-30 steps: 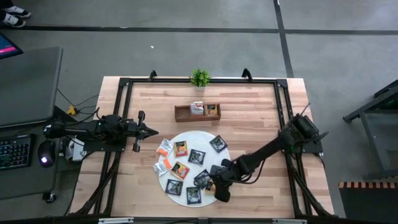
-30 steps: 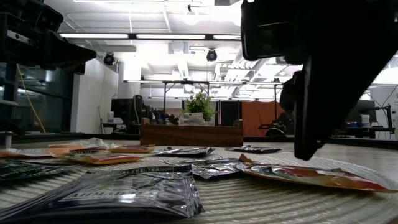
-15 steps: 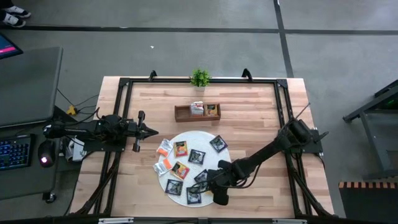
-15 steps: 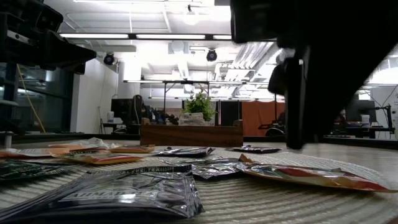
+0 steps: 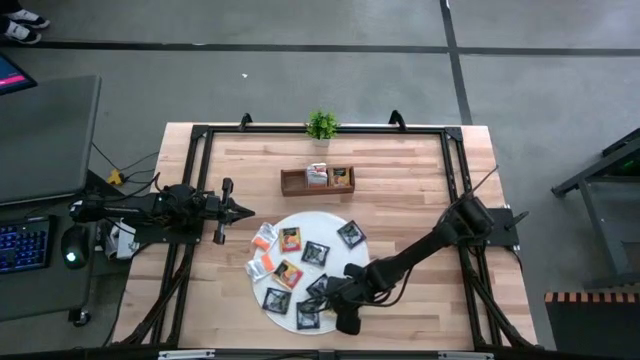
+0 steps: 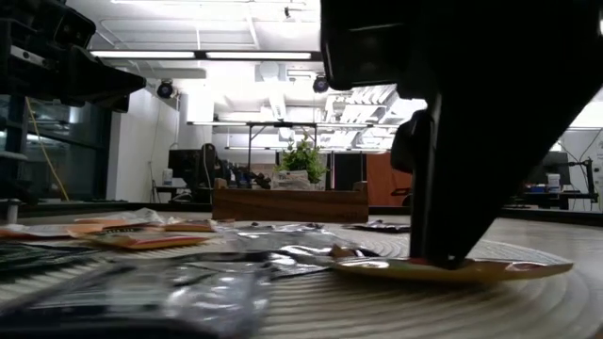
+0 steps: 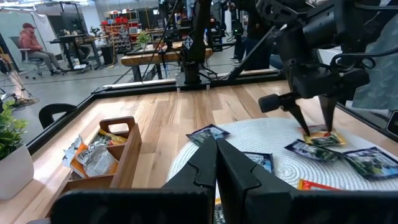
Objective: Pick & Place Tea
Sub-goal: Put the yellow tea bag into the right section of the wooden organizer
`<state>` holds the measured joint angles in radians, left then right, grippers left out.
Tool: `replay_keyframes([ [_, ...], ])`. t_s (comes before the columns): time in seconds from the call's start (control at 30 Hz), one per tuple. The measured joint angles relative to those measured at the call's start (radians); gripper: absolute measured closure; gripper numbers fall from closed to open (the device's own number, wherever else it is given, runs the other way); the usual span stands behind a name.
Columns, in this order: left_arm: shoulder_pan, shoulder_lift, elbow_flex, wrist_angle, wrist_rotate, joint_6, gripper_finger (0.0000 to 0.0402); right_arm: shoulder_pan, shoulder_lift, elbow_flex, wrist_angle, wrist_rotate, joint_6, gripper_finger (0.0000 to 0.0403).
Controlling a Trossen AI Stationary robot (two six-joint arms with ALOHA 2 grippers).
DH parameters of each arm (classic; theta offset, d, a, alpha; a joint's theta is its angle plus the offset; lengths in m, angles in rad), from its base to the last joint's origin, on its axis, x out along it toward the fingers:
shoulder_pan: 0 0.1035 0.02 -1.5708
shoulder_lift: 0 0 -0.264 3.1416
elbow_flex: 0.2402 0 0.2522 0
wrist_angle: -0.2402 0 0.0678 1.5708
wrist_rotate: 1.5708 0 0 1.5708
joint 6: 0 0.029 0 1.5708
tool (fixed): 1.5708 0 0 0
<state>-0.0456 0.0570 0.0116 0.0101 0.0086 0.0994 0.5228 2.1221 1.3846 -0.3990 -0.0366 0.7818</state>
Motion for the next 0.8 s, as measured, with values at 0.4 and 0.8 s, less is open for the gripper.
replay_keyframes([
  [0.4, 0.000, 0.000, 0.000, 0.000, 0.000, 0.000, 0.0401, -0.009, 0.038, 0.001, 0.025, -0.021, 0.007, 0.0294],
  [0.8, 0.000, 0.000, 0.000, 0.000, 0.000, 0.000, 0.0401, -0.012, 0.038, -0.001, 0.008, 0.005, 0.022, 0.0398],
])
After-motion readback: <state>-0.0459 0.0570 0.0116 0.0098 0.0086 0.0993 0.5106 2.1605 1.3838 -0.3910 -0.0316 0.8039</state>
